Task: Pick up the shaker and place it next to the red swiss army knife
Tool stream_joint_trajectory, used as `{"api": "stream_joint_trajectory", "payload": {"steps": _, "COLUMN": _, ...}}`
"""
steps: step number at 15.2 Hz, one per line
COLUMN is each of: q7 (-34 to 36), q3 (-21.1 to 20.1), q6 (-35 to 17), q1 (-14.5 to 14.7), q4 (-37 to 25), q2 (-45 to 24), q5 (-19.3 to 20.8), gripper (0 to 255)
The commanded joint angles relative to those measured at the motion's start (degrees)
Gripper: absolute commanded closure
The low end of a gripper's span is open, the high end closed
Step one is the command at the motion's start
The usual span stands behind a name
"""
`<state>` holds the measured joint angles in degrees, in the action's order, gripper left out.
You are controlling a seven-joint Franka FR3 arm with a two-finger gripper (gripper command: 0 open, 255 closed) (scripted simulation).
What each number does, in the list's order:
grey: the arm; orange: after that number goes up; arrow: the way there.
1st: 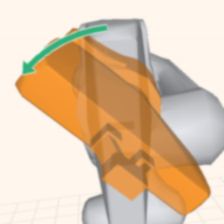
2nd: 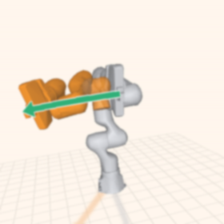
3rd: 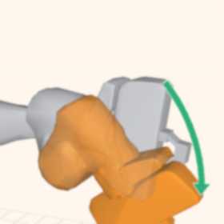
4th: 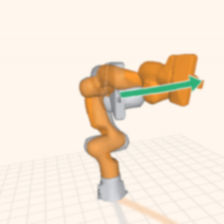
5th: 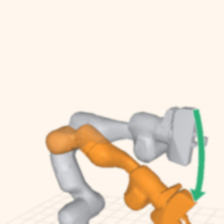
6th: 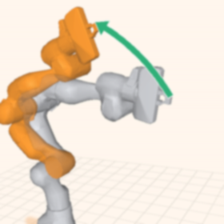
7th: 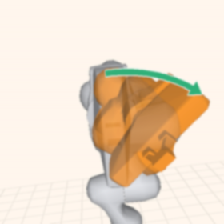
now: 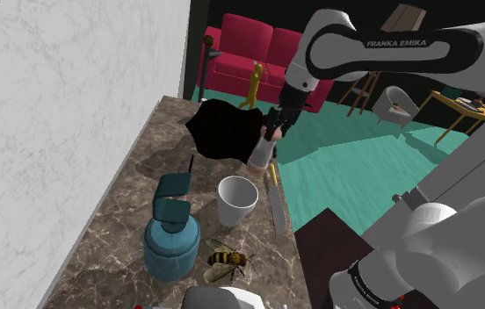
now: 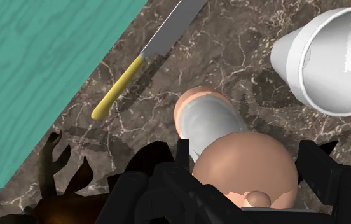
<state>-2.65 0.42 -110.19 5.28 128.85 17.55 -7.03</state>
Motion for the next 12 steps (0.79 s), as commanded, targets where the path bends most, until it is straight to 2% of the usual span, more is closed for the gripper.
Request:
{"api": "stream_joint_trajectory", "payload": {"steps": 1, "q7": 0.1, "q3": 0.0, "q6": 1.6, "q1": 0.0, "q4": -1.5, "q2": 0.1, "q5": 0.1, "gripper": 255}}
{"api": "stream_joint_trajectory", "payload": {"steps": 12, "q7": 1.0, "q3": 0.2, "q6": 10.0, "q1": -0.1, "q4": -9.4, "q2": 0.7, "q5": 0.4, "gripper": 255}}
